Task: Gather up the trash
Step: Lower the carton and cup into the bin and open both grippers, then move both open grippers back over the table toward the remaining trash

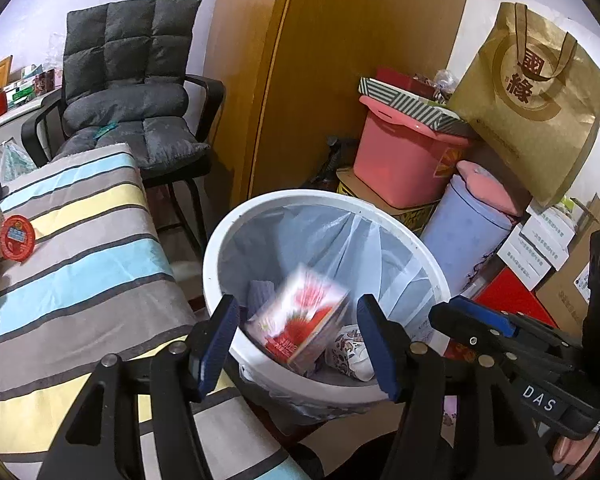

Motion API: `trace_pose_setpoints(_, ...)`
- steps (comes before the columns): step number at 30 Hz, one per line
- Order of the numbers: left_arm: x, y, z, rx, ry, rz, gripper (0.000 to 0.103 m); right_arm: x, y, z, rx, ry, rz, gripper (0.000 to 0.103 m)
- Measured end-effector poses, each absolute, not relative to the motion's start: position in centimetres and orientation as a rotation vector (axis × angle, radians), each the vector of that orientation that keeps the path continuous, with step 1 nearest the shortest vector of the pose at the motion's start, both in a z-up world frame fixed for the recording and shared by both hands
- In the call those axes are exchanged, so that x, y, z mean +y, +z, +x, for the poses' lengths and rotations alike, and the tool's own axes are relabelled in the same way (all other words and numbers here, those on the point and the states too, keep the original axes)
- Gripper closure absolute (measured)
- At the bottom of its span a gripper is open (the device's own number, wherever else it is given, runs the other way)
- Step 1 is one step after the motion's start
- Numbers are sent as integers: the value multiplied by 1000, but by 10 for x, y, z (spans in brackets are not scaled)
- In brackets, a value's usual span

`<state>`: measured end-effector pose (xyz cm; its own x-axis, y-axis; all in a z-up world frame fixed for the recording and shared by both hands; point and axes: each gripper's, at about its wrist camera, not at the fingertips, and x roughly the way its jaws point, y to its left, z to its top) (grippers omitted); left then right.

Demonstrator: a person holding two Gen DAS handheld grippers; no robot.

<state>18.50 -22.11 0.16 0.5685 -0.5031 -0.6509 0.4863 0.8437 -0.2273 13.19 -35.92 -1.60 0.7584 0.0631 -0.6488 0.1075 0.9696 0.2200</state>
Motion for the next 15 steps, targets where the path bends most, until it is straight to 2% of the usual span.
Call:
trace_pose_setpoints(10,-199,14,170,742,-488,-25,39,-342,-7,125,686,42,233,69)
trace_pose_setpoints(13,-186,21,161,722,-447,-31,39,-333,-3,122,673,70,222,65)
trace_pose_setpoints(15,-176,25,155,711,-416,-36,39,-327,-1,121,665,89,216,55)
